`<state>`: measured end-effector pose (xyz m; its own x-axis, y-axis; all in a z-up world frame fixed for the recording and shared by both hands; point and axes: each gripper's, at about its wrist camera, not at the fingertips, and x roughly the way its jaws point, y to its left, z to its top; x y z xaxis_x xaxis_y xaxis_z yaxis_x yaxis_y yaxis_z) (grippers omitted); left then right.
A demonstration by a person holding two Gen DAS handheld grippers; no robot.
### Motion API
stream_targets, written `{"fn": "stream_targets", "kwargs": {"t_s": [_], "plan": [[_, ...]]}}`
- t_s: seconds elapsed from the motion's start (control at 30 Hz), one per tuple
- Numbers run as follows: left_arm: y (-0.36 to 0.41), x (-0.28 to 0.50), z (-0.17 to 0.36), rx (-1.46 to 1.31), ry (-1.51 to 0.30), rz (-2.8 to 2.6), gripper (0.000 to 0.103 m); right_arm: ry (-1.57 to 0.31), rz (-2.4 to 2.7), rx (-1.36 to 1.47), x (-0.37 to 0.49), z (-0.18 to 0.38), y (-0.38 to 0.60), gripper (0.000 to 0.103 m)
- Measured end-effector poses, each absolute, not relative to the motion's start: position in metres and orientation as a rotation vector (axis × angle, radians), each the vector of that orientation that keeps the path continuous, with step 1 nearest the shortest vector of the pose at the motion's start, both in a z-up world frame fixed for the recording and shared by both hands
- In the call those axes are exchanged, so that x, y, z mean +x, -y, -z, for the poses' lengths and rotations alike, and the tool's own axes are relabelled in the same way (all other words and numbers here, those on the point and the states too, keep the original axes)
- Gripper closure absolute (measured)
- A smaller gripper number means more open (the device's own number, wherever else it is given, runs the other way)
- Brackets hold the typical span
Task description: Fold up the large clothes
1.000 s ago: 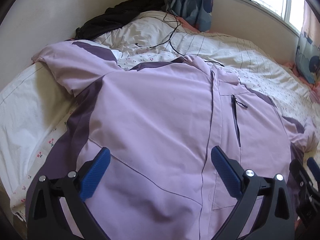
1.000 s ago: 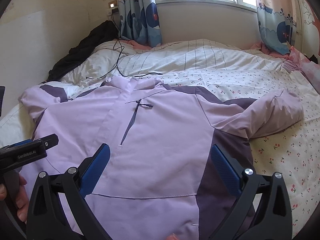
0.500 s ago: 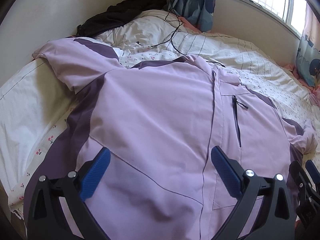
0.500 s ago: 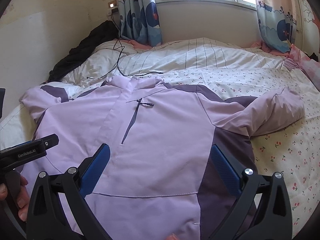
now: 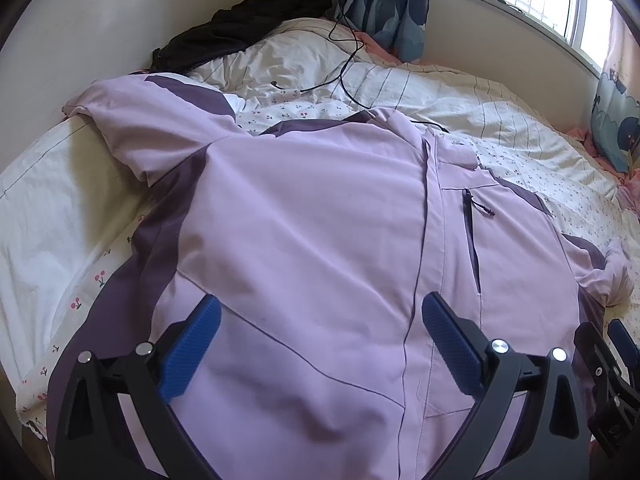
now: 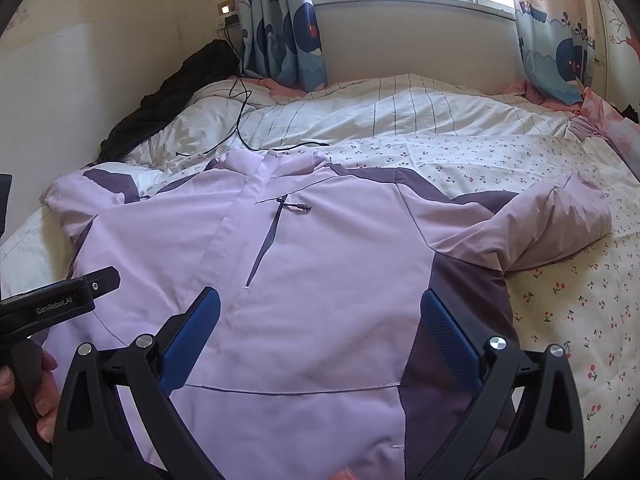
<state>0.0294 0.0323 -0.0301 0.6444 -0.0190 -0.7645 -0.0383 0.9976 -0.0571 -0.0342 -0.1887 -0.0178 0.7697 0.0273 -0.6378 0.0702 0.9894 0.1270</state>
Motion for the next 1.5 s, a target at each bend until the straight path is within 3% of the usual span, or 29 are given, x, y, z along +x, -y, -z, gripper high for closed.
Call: {"fn": "stream_targets", "kwargs": {"t_s": [0.93,1.3,1.5], "plan": [[-0.023,0.035,0.033,0.101,-0.912,0.012,0.006,-0.724,0.060,0.291,-0.033,0.026,0.235,0.006],[0.001,0.030,0.028,0.226,-0.867,0.025,0.006,-0.692,0.064,0.187,-0.036,0.009,0.229,0.006],[0.000,0.031,0.030,0.217,-0.882,0.037,0.006,-0.650,0.183,0.064,-0.012,-0.037,0.280,0.006]]}}
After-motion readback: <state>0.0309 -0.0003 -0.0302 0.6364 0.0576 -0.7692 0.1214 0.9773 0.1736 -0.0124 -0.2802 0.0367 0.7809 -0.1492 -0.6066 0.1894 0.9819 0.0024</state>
